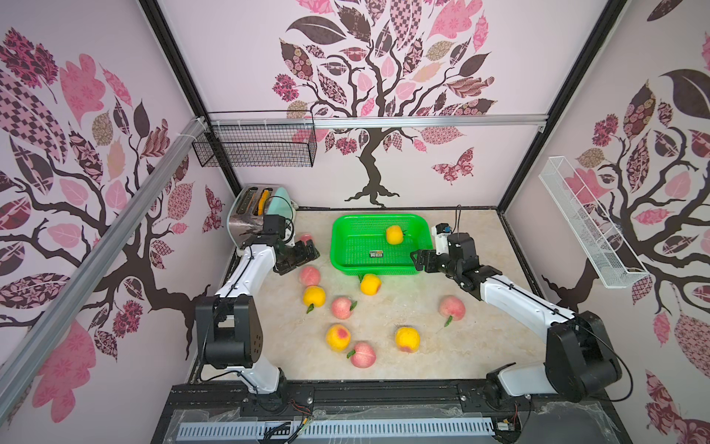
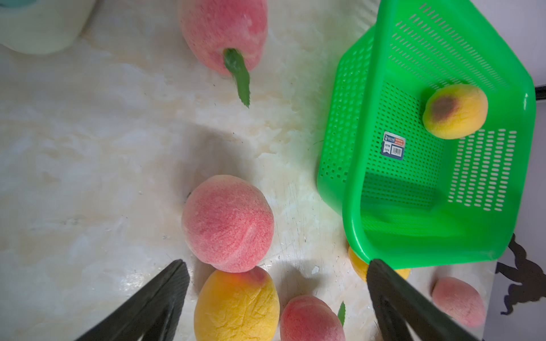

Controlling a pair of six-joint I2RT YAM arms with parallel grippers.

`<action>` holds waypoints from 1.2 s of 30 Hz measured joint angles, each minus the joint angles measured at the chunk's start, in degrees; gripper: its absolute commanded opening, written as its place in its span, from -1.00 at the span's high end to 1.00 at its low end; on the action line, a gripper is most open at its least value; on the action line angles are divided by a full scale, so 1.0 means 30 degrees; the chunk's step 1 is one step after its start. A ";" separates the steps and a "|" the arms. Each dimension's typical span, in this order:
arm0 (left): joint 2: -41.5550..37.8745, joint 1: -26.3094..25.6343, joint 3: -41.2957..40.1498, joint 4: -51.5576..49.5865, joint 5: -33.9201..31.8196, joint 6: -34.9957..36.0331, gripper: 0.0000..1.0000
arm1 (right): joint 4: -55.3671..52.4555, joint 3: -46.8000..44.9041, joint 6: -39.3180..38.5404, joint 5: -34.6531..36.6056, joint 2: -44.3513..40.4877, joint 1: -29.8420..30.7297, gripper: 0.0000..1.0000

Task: Put the peaches into the basket
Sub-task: Pick up the peach from the center of the board.

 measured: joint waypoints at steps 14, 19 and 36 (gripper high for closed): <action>0.3665 -0.0364 0.4532 -0.2215 -0.4000 0.1100 -0.89 | 0.2616 -0.4466 0.0168 0.4116 -0.3220 0.0000 -0.81; 0.6441 -0.0583 0.8721 -0.3104 -0.4357 0.1173 -0.86 | 0.3541 -0.5348 0.0743 0.3512 -0.3803 0.0007 -0.81; 1.1978 -0.0568 1.5620 -0.4874 -0.5442 0.0976 -0.79 | 0.5479 -0.6630 0.1180 0.2849 -0.4532 0.0153 -0.79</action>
